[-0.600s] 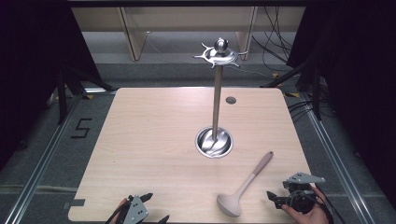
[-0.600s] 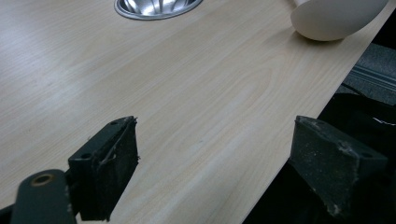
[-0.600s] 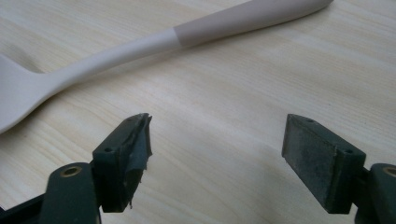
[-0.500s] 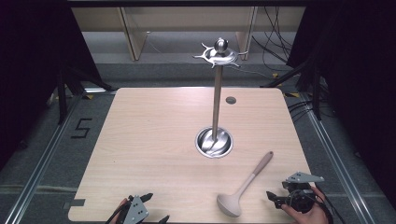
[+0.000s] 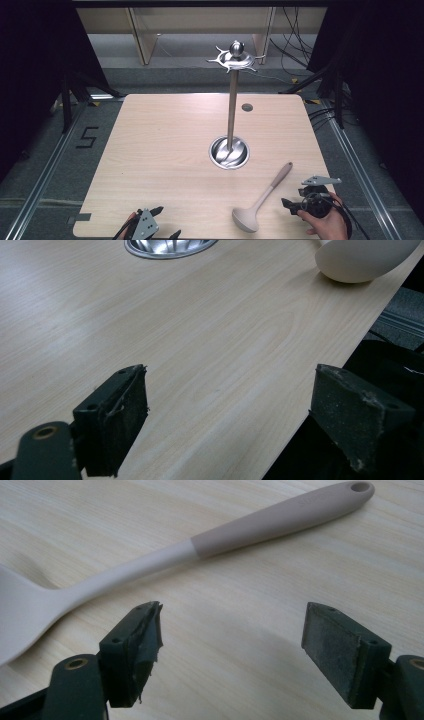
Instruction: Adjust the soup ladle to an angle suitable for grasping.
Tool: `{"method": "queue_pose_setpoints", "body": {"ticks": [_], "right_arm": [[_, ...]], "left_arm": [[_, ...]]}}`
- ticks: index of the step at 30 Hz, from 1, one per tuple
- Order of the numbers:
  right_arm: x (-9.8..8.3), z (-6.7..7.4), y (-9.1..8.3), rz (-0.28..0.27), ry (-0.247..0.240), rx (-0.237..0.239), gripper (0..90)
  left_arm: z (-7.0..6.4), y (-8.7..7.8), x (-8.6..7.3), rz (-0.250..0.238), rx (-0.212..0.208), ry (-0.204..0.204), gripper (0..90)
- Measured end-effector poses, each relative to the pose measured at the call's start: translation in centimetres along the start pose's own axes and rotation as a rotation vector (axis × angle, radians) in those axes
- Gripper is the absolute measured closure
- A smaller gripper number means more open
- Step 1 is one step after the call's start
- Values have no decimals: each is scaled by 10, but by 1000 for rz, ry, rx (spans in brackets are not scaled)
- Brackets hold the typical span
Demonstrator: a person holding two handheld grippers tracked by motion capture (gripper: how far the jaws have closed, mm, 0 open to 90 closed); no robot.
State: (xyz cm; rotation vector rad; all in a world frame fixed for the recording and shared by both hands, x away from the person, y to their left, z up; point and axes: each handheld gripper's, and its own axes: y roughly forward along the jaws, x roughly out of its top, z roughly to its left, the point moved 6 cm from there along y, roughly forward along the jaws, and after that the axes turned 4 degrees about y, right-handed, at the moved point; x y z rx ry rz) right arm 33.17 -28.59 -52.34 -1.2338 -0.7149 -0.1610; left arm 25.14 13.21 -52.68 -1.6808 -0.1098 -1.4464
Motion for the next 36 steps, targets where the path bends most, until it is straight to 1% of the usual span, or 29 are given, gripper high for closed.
{"method": "queue_pose_setpoints", "body": {"ticks": [1, 2, 3, 4, 6, 9, 10, 12, 13, 14, 16, 17, 18, 20, 21, 22, 23, 24, 25, 26, 27, 28, 29, 30, 31, 32, 33, 34, 36], "right_arm": [[0, 4, 0, 22, 47, 14, 248], [3, 6, 3, 18, 67, 18, 248], [3, 6, 3, 18, 67, 18, 248], [7, 7, 4, 27, 67, 16, 245], [12, 7, 8, -3, 73, 23, 237], [16, 8, 10, 4, 77, 24, 231], [16, 8, 8, 50, 69, 18, 228], [22, 10, 13, 45, 90, 29, 227], [22, 10, 13, 45, 90, 29, 227], [23, 11, 14, 51, 83, 32, 226], [28, 11, 19, 34, 91, 29, 220], [29, 11, 19, 75, 81, 25, 220], [32, 11, 23, 66, 79, 15, 223], [34, 12, 26, 73, 76, 11, 223], [34, 12, 26, 73, 76, 11, 223], [36, 13, 28, 77, 63, 19, 224], [36, 13, 28, 77, 63, 19, 224], [37, 12, 29, 115, 65, 10, 216], [37, 12, 29, 115, 65, 10, 216], [38, 12, 31, 115, 72, -2, 213], [39, 16, 32, 128, 114, 1, 213], [39, 15, 34, 137, 101, -3, 210], [41, 15, 36, 128, 97, -12, 203], [43, 17, 39, 136, 136, -20, 190], [43, 17, 39, 136, 136, -20, 190], [44, 18, 42, 157, 166, -37, 189], [44, 18, 42, 157, 166, -37, 189], [46, 16, 45, 159, 177, -49, 188], [47, 16, 45, 167, 180, -43, 190]], "left_arm": [[0, 1, 0, -7, 11, -1, 147], [1, 1, 1, -7, 8, 6, 147], [1, 1, 1, -7, 8, 6, 147], [-1, 1, 1, -17, 7, -9, 147], [0, 0, 1, -7, 7, 3, 148], [0, 0, 0, 4, 1, 0, 147], [0, -1, 1, 3, 0, 2, 147], [2, -2, 1, 14, 10, 29, 147], [2, -2, 1, 14, 10, 29, 147], [3, -2, 1, 15, 8, 44, 147], [2, -2, 0, 15, 3, 35, 147], [1, -1, 0, 9, 12, 18, 147], [0, -1, 1, -2, 4, 2, 147], [2, -2, 2, -8, 4, 25, 147], [2, -2, 2, -8, 4, 25, 147], [3, -2, 0, 13, 7, 46, 147], [3, -2, 0, 13, 7, 46, 147], [3, -2, 1, 14, 8, 45, 147], [3, -2, 1, 14, 8, 45, 147], [3, -2, 1, 10, 7, 42, 147], [1, -1, 2, -7, 4, 25, 147], [0, -1, 1, -6, 5, -3, 147], [2, -2, 1, 10, 9, 30, 147], [1, -1, 1, -3, 10, 12, 147], [1, -1, 1, -3, 10, 12, 147], [0, 0, 1, -10, 8, -1, 147], [0, 0, 1, -10, 8, -1, 147], [1, 0, 1, -11, 6, 15, 147], [0, 0, 2, -15, -3, 5, 147]]}}
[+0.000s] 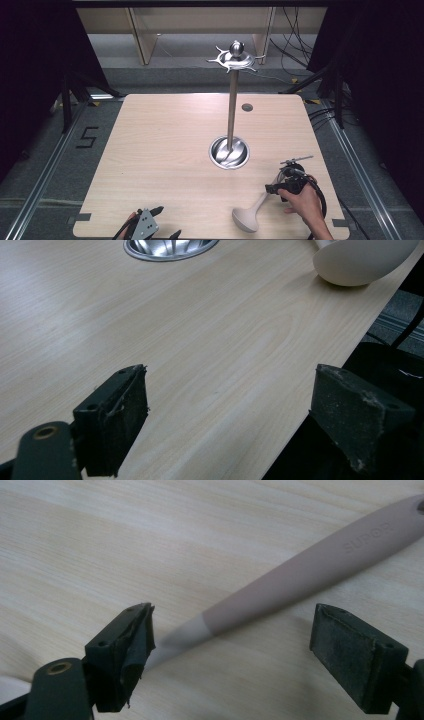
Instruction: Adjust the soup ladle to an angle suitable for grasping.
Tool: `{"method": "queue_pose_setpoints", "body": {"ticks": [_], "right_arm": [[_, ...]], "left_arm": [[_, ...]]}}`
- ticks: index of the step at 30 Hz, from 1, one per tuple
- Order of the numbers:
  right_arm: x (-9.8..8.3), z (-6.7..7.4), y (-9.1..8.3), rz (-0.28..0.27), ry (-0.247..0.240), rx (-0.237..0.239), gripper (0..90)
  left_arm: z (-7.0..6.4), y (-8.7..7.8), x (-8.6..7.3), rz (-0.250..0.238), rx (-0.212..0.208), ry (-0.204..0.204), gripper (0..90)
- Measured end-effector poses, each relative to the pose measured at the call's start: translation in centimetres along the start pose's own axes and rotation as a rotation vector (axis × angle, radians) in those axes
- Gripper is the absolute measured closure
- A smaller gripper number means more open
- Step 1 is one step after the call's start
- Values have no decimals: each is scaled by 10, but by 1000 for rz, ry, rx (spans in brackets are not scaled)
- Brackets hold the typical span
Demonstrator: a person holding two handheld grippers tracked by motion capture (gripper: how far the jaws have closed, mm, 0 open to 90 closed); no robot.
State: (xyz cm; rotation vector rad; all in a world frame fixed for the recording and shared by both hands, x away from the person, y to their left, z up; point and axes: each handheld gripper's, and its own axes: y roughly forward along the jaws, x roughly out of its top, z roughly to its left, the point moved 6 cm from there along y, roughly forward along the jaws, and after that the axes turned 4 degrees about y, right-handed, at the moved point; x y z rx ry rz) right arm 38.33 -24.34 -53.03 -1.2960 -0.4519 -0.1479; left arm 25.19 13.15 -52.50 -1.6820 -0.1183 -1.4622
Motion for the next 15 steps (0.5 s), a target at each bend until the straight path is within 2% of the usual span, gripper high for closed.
{"method": "queue_pose_setpoints", "body": {"ticks": [1, 2, 3, 4, 5, 9, 10, 11, 12, 13, 14, 15], "right_arm": [[1, 3, 2, -5, 15, 2, 191], [1, 6, 2, 34, 39, 9, 192], [1, 6, 2, 34, 39, 9, 192], [2, 4, 4, 36, 25, -5, 186], [2, 4, 5, 45, 32, -9, 182], [4, 4, 7, 49, 16, 5, 197], [5, 7, 8, 66, 45, -8, 181], [5, 7, 8, 66, 45, -8, 181], [4, 10, 8, 94, 63, -16, 182], [4, 10, 8, 94, 63, -16, 182], [6, 8, 11, 99, 28, -47, 149], [6, 10, 12, 103, 34, -42, 144]], "left_arm": [[2, 1, -2, 12, 17, 17, 147], [1, 1, -2, 8, 15, 7, 147], [1, 1, -2, 8, 15, 7, 147], [-1, 0, 0, 1, -8, -10, 147], [-2, 0, 0, -5, -8, -20, 147], [-2, 0, 0, -4, -10, -17, 147], [-2, 0, 0, -3, -8, -15, 147], [-2, 0, 0, -1, -9, -1, 147], [0, -1, 1, 0, -11, 26, 147], [-1, 0, 1, -1, -13, 25, 147], [0, -1, 1, -1, -13, 27, 147], [0, -1, 1, -1, -12, 29, 147]]}}
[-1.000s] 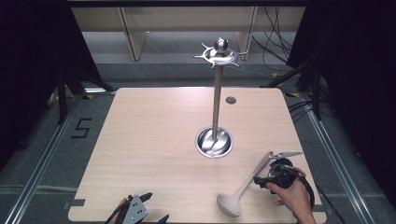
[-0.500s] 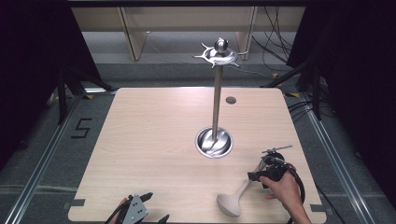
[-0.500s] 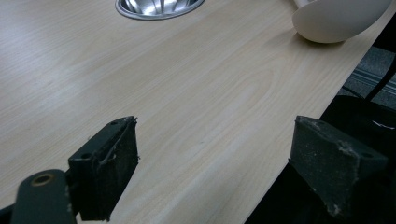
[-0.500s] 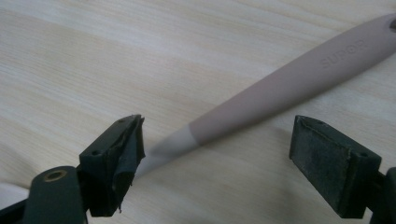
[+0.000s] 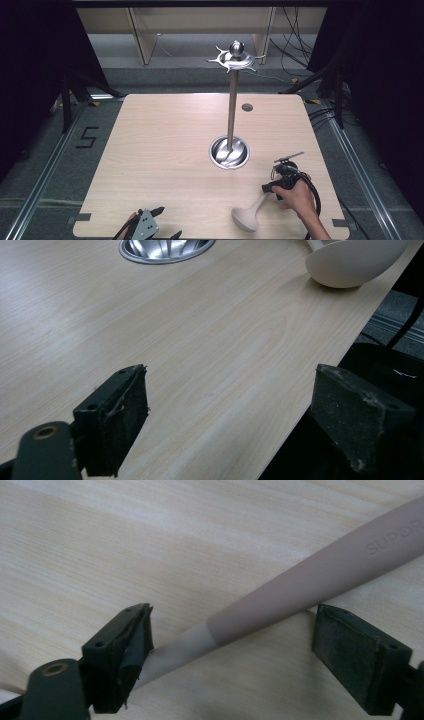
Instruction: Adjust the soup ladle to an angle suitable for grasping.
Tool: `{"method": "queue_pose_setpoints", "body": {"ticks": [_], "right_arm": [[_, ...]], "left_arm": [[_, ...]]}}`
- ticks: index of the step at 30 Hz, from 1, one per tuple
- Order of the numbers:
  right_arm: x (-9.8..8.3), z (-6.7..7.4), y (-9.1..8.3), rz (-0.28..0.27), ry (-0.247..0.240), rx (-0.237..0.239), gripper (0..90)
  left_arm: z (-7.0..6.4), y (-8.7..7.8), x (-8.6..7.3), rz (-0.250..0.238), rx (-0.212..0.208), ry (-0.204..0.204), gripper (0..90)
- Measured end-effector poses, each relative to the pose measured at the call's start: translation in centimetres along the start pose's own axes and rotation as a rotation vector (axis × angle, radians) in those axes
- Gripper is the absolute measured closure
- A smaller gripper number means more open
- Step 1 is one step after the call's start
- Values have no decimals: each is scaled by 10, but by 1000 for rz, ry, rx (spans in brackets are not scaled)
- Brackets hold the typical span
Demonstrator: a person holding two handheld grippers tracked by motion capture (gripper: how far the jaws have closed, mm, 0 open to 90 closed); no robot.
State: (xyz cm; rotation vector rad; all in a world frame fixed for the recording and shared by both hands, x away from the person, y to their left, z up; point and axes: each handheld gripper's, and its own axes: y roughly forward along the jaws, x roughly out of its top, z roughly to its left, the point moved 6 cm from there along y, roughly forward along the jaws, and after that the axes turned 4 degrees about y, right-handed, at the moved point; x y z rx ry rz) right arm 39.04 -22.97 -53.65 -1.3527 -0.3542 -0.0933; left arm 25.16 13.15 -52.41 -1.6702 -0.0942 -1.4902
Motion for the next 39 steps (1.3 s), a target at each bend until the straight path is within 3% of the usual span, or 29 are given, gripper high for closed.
{"method": "queue_pose_setpoints", "body": {"ticks": [1, 2, 7, 8, 10, 11, 13, 14, 16, 19, 20, 22, 23, 24, 26, 27, 31, 32, 34, 36, 37, 38, 39], "right_arm": [[0, 0, 0, 0, 0, 0, 144], [0, 1, 0, 10, -12, 2, 155], [4, 3, 6, 24, -51, -27, 159], [5, 7, 5, 37, -41, -14, 177], [7, 6, 7, 29, -55, -17, 188], [10, 7, 7, 38, -82, -16, 225], [11, 9, 5, 47, -77, -4, 244], [14, 11, 5, 46, -97, 10, 282], [16, 11, 8, 30, -100, 0, 297], [19, 16, 7, 45, -89, 20, 367], [19, 16, 7, 45, -89, 20, 367], [21, 17, 9, 48, -89, 15, 402], [22, 19, 9, 39, -104, 39, 416], [22, 23, 7, 78, -54, 52, 454], [24, 23, 8, 87, -59, 56, 470], [24, 31, 9, 88, -20, 75, 496], [26, 34, 10, 94, -54, 81, 514], [29, 30, 11, 80, -112, 71, 525], [28, 39, 11, 89, -59, 121, 554], [29, 39, 11, 91, -69, 125, 563], [29, 40, 10, 98, -72, 126, 578], [29, 42, 9, 83, -63, 148, 599], [29, 44, 8, 71, -66, 149, 609]], "left_arm": [[-2, 0, 0, -2, -1, -35, 147], [-2, 0, -1, -2, -8, -39, 147], [0, 0, -1, 9, 6, -12, 147], [0, -1, -2, 16, 0, -6, 147], [0, 0, 0, -2, -5, 0, 147], [-2, 0, -1, -3, -4, -35, 147], [-2, 0, -1, -1, -8, -34, 147], [-2, 0, -1, -1, -8, -37, 147], [-2, 0, -1, -4, -5, -37, 147], [0, -1, -2, 19, -6, -10, 147], [-1, 0, -1, 7, -4, -25, 147], [0, 0, 0, -1, -3, -5, 147], [-1, 0, 0, 0, -4, -5, 147], [-1, 0, -2, 21, -12, -12, 147], [-3, 0, -1, 5, -15, -27, 147], [0, 0, -1, 6, -2, 1, 147], [0, 0, -1, -1, -6, 1, 147], [0, -1, -1, 6, -9, -9, 147], [1, -1, -1, 4, -11, 3, 147], [1, -1, -1, 7, -12, 6, 147], [-1, -1, -1, 4, -12, -25, 148], [0, -1, -2, 15, -9, -2, 147], [0, -1, -2, 18, -6, -8, 147]]}}
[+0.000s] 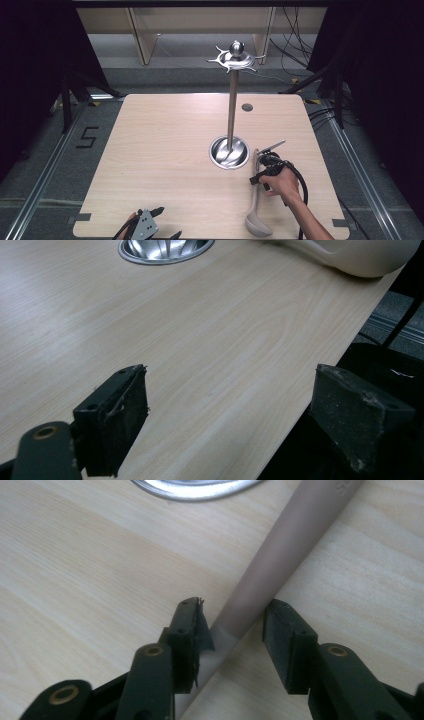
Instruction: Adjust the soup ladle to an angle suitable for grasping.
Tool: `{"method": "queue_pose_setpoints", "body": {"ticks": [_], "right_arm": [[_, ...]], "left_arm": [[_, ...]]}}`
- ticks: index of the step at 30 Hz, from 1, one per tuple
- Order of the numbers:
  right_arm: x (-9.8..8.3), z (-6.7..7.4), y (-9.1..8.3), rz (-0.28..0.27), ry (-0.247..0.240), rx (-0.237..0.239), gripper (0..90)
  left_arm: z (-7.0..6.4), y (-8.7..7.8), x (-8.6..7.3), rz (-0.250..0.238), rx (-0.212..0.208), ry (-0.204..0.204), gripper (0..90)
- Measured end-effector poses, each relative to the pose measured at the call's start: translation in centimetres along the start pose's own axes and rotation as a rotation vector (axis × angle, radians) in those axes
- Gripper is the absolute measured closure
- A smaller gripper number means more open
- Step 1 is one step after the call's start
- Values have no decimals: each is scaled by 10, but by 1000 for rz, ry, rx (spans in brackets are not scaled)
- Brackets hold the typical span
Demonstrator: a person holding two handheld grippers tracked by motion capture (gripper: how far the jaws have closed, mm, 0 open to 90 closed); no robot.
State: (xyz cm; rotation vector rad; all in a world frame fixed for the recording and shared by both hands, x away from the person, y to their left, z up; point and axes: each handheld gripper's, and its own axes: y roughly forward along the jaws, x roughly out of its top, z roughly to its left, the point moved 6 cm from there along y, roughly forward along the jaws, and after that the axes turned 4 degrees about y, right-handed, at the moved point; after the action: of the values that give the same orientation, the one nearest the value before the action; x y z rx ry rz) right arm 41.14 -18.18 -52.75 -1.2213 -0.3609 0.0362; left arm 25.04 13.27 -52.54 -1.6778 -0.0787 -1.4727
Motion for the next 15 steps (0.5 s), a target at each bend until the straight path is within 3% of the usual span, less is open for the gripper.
{"method": "queue_pose_setpoints", "body": {"ticks": [3, 4, 5, 6, 7, 8, 15], "right_arm": [[0, 3, -4, -8, 3, 33, 632], [3, -3, -5, -59, -70, 25, 641], [0, 3, -8, -25, -13, 46, 653], [2, 1, -8, -73, -53, 44, 663], [1, 2, -10, -70, -52, 64, 674], [3, 2, -10, -87, -72, 68, 682], [2, 2, -20, -142, -85, 116, 730]], "left_arm": [[-1, 0, 1, -15, -6, -20, 147], [-1, 0, 1, -18, -7, -21, 147], [1, 0, 1, -13, -5, 11, 147], [1, 1, 1, -26, 10, 7, 147], [-1, 2, 1, -30, 9, -29, 147], [-2, 2, 2, -37, 6, -35, 147], [-1, 0, 1, -20, 2, -27, 147]]}}
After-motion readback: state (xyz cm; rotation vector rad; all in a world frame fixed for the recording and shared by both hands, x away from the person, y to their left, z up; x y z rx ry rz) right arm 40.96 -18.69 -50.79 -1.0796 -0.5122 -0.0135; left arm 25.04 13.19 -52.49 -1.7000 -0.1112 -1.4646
